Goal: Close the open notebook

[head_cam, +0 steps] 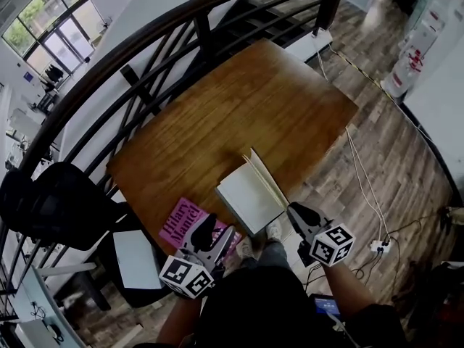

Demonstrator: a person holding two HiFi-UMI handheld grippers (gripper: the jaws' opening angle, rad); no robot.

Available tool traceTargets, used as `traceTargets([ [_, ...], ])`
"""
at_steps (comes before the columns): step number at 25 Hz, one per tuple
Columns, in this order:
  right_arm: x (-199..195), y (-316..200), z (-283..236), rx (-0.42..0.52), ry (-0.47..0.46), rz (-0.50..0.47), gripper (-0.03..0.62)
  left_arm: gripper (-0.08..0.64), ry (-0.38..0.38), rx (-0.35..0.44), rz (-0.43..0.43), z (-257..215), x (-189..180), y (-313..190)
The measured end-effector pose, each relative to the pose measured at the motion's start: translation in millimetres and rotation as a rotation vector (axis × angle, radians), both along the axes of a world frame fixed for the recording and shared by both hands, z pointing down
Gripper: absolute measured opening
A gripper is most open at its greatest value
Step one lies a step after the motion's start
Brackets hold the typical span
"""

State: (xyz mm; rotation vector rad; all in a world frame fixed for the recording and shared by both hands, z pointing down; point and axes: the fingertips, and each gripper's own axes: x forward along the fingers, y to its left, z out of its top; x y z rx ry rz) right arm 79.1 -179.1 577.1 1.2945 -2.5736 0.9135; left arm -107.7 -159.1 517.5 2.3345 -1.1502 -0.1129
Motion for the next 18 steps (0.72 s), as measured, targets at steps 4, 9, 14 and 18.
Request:
traceTargets([
  [4,-19,15,4,-0.020,0.001,-0.095,0.059,0.244,0.008,-0.004,-0.011,3,-2,2],
  [9,-48,34,3,-0.063,-0.046,-0.247,0.232,0.244,0.017,-0.007,-0.024,4,-8,3],
  [14,-52,30,1,-0.051,-0.011,-0.270,0.210,0.244,0.017,-0.009,-0.043,2,-14,1],
  [18,-48,25,0,-0.064,-0.053,-0.236,0.192,0.244,0.012,-0.007,-0.054,2,-17,3],
])
